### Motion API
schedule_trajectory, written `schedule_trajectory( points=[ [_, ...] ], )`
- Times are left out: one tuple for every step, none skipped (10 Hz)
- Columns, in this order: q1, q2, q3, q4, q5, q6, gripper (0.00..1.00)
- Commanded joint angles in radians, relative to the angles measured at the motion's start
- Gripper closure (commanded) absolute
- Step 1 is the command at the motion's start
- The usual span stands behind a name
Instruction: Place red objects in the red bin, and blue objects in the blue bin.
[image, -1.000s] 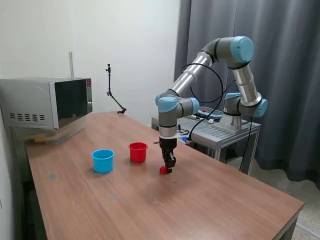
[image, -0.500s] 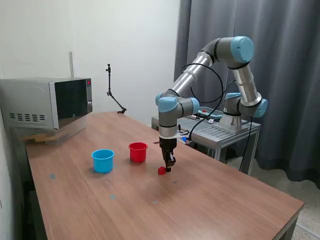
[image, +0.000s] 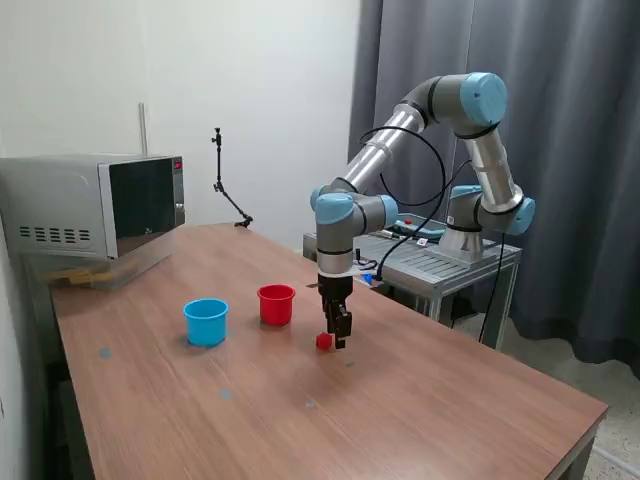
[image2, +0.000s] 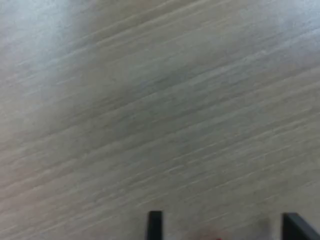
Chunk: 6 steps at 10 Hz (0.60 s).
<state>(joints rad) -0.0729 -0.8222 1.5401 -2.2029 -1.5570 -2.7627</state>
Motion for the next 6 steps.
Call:
schedule_trajectory(
  points=[
    [-0.010, 0.000, -0.006, 0.000, 0.000, 0.000, 0.00],
    [-0.014, 0.000, -0.012, 0.000, 0.000, 0.000, 0.00],
    [-0.016, 0.000, -0.020, -0.001, 0.000, 0.000, 0.00],
    [-0.018, 0.002, -0.025, -0.003, 0.000, 0.000, 0.00],
    [-0.022, 0.015, -0.034, -0.003, 0.000, 0.000, 0.00],
    [-0.022, 0.018, -0.040, -0.003, 0.000, 0.000, 0.00]
  ],
)
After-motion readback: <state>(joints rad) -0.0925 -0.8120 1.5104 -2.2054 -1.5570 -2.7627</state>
